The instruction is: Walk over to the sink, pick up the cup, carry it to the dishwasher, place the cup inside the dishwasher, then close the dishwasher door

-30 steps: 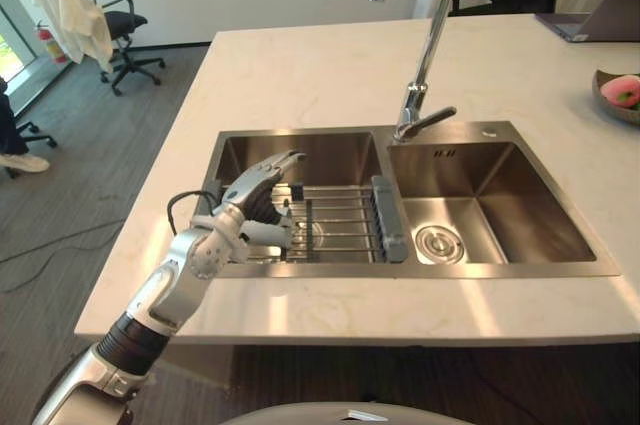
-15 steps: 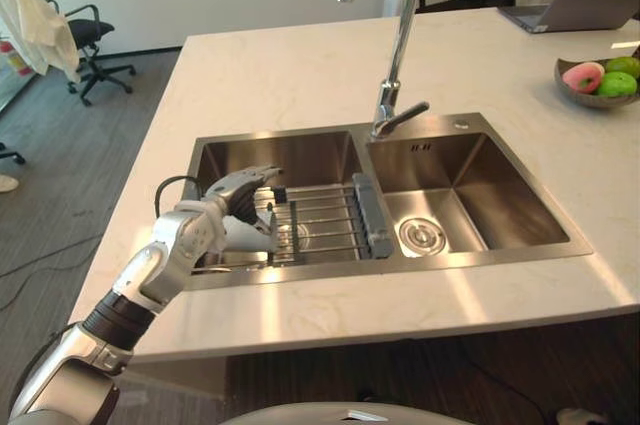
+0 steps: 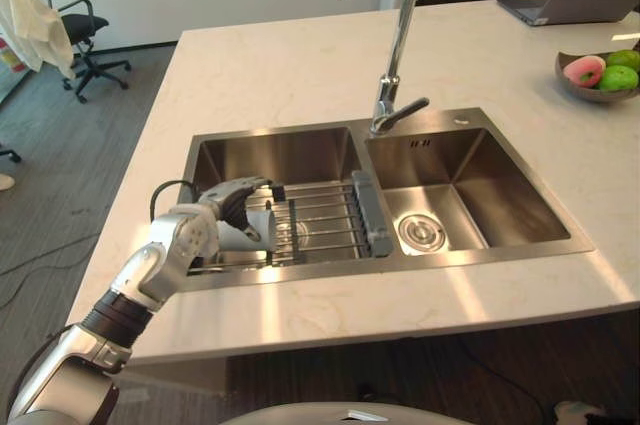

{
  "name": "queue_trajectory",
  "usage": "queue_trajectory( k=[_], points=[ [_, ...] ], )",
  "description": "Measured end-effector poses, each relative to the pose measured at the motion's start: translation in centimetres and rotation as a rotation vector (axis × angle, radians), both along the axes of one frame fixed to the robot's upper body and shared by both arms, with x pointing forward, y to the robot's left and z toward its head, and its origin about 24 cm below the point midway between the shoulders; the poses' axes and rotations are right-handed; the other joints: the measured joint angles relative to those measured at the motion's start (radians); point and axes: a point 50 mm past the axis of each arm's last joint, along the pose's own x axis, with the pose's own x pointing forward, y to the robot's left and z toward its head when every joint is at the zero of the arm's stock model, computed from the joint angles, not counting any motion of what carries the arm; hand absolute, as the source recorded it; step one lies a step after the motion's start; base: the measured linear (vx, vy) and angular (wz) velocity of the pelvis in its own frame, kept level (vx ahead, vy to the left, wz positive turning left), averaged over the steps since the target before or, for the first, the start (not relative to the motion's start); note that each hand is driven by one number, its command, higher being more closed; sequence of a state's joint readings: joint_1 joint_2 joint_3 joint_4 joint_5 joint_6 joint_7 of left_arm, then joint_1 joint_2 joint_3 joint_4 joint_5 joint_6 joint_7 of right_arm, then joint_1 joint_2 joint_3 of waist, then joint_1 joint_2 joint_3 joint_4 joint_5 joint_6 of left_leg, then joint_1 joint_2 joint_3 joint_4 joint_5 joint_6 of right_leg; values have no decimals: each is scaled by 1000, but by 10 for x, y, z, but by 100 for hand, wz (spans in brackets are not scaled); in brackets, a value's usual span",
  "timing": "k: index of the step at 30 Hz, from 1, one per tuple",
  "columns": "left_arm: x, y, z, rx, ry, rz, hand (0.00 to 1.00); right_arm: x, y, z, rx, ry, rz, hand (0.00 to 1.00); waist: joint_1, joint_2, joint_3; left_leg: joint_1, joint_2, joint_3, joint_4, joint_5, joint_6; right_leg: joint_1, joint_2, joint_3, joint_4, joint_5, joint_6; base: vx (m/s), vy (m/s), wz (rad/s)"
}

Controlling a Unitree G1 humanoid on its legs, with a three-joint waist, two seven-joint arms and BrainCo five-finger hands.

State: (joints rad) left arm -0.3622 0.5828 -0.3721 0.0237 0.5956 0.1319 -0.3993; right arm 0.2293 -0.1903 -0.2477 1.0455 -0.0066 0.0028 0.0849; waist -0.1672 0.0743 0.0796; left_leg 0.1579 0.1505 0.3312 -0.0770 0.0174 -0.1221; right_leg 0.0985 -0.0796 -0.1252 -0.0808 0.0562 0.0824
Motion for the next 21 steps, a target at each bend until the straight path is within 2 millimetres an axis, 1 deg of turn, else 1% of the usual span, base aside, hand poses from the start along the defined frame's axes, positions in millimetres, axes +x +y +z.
queue_trajectory(
  k=[3, 8, 21],
  points=[
    [2, 5, -1, 9, 1, 18, 0, 1, 0, 0, -1, -3, 1, 0, -1, 0, 0, -1, 0, 2, 0, 0, 0, -3, 0, 2, 0, 0, 0, -6, -2, -1],
    [3, 11, -8, 47, 35, 38, 0, 1, 0, 0, -1, -4, 1, 0, -1, 0, 0, -5, 0, 6, 0, -1, 0, -8, 0, 5, 0, 1, 1, -4, -1, -1],
    [-4, 16, -23, 92, 90, 34, 0, 1, 0, 0, -1, -3, 1, 0, -3, 1, 0, -5, 0, 14, 0, -3, 1, -12, 0, 11, 0, 1, 1, 0, 0, 0]
  ],
)
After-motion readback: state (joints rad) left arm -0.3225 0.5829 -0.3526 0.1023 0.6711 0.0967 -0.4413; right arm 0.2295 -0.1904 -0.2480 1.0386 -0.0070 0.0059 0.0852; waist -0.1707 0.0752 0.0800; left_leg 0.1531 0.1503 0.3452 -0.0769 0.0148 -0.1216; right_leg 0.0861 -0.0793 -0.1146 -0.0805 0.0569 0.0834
